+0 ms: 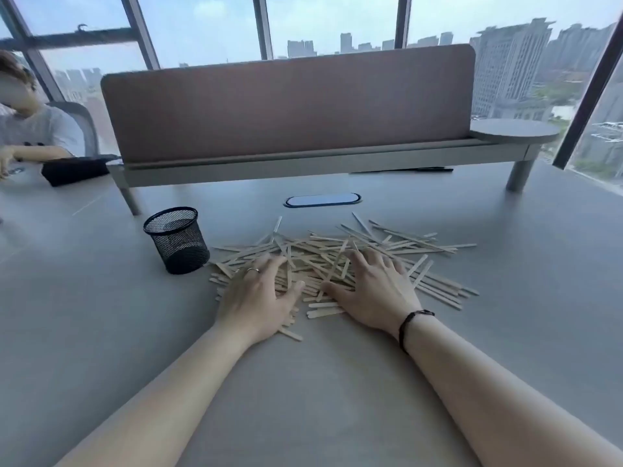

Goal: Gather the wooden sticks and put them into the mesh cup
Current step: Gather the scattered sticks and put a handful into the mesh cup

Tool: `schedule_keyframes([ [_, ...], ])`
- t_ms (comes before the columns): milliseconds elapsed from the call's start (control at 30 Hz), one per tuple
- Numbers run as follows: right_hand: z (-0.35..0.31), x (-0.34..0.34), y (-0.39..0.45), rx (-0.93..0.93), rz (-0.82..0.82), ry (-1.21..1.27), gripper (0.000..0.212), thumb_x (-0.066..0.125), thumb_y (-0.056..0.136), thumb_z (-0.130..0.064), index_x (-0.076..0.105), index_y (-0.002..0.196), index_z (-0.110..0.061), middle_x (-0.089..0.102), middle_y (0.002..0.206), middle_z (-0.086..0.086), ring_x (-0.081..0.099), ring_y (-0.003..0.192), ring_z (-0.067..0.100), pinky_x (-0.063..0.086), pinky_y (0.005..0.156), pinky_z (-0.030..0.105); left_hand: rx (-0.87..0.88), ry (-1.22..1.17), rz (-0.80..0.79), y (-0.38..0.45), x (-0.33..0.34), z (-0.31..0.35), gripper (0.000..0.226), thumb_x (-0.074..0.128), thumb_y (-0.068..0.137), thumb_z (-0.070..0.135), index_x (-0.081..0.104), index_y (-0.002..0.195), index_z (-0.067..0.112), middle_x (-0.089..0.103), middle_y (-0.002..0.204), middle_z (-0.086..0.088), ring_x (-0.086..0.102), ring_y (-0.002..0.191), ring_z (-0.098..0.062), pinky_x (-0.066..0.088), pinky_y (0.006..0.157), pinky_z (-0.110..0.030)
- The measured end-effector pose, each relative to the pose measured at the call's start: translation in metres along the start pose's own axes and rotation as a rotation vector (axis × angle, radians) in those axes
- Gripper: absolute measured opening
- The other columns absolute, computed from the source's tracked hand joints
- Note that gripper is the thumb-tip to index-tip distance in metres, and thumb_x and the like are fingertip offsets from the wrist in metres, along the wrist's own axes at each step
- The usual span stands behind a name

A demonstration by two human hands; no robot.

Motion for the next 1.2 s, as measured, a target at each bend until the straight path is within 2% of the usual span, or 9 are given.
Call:
schedule_keyframes([
  [200, 0.007, 0.008, 0.013, -0.047, 0.018, 0.032, 0.08, 0.037, 0.076, -0.086, 0.039, 0.142, -0.041, 0.049, 0.137, -0.004, 0.042, 0.134, 0.025, 0.028, 0.114, 0.038, 0.048, 0.029, -0.043, 0.025, 0.015, -0.005, 0.057, 0.047, 0.09, 0.067, 0.05, 0.137, 0.036, 0.048, 0.143, 0.007, 0.042, 0.133, -0.022, 0.04, 0.106, -0.041],
  [467, 0.006, 0.003, 0.009, -0.081, 0.006, 0.018, 0.077, 0.04, 0.077, -0.085, 0.039, 0.14, -0.041, 0.05, 0.132, -0.008, 0.042, 0.126, 0.023, 0.031, 0.107, 0.037, 0.092, -0.056, 0.011, 0.024, 0.016, -0.004, 0.068, 0.036, 0.081, 0.073, 0.062, 0.128, 0.032, 0.061, 0.12, 0.002, 0.048, 0.122, -0.021, 0.043, 0.102, -0.04],
  [600, 0.006, 0.001, 0.007, -0.095, 0.024, 0.009, 0.074, 0.04, 0.079, -0.084, 0.043, 0.138, -0.039, 0.054, 0.131, -0.009, 0.046, 0.124, 0.024, 0.034, 0.106, 0.039, 0.128, -0.136, 0.019, 0.024, 0.013, -0.008, 0.061, 0.043, 0.085, 0.071, 0.067, 0.12, 0.027, 0.069, 0.11, 0.002, 0.059, 0.109, -0.023, 0.048, 0.092, -0.036],
  [667, 0.006, 0.001, 0.007, -0.094, 0.025, 0.01, 0.071, 0.043, 0.08, -0.081, 0.045, 0.137, -0.039, 0.055, 0.13, -0.008, 0.047, 0.124, 0.024, 0.034, 0.105, 0.039, 0.147, -0.176, 0.05, 0.025, 0.012, -0.008, 0.052, 0.053, 0.089, 0.065, 0.068, 0.116, 0.023, 0.069, 0.095, 0.003, 0.064, 0.095, -0.025, 0.048, 0.081, -0.034],
  [733, 0.005, 0.0, 0.007, -0.099, 0.038, 0.011, 0.066, 0.047, 0.083, -0.077, 0.048, 0.136, -0.038, 0.057, 0.132, -0.007, 0.048, 0.125, 0.024, 0.034, 0.105, 0.039, 0.162, -0.202, 0.083, 0.025, 0.01, -0.007, 0.044, 0.058, 0.093, 0.056, 0.069, 0.114, 0.019, 0.063, 0.079, 0.007, 0.065, 0.086, -0.027, 0.043, 0.072, -0.032],
  [867, 0.003, -0.003, 0.005, -0.102, 0.051, -0.015, 0.059, 0.045, 0.087, -0.074, 0.051, 0.132, -0.036, 0.06, 0.136, -0.008, 0.05, 0.125, 0.023, 0.035, 0.103, 0.039, 0.137, -0.169, 0.076, 0.024, 0.007, -0.004, 0.041, 0.048, 0.097, 0.056, 0.066, 0.101, 0.02, 0.044, 0.054, 0.016, 0.063, 0.073, -0.027, 0.034, 0.064, -0.032],
  [967, 0.001, -0.003, 0.003, -0.09, 0.069, -0.075, 0.06, 0.041, 0.088, -0.073, 0.054, 0.126, -0.028, 0.067, 0.126, -0.005, 0.056, 0.119, 0.024, 0.037, 0.099, 0.04, 0.144, -0.094, 0.105, 0.021, 0.006, -0.004, 0.053, 0.035, 0.096, 0.065, 0.064, 0.093, 0.021, 0.052, 0.058, 0.01, 0.064, 0.074, -0.028, 0.04, 0.062, -0.033],
  [1100, 0.0, -0.004, 0.002, -0.07, 0.098, -0.123, 0.052, 0.041, 0.088, -0.073, 0.057, 0.093, -0.024, 0.071, 0.1, -0.004, 0.059, 0.103, 0.025, 0.039, 0.091, 0.039, 0.159, -0.067, 0.121, 0.015, 0.004, -0.004, 0.064, 0.03, 0.089, 0.075, 0.068, 0.091, 0.024, 0.058, 0.073, 0.008, 0.062, 0.083, -0.024, 0.039, 0.066, -0.032],
  [1200, 0.003, -0.005, 0.002, -0.066, 0.113, -0.123, 0.052, 0.042, 0.088, -0.074, 0.053, 0.079, -0.023, 0.07, 0.091, -0.002, 0.057, 0.1, 0.027, 0.041, 0.089, 0.041, 0.183, -0.116, -0.03, 0.01, 0.002, -0.009, 0.074, 0.035, 0.077, 0.088, 0.069, 0.11, 0.032, 0.061, 0.1, 0.011, 0.059, 0.1, -0.016, 0.043, 0.083, -0.031],
])
Point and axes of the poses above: each hand's wrist, its own y-axis towards the middle knuckle, its own x-axis out of the palm, z = x × y, the point moved 3 cm from there along y, towards the middle knuckle
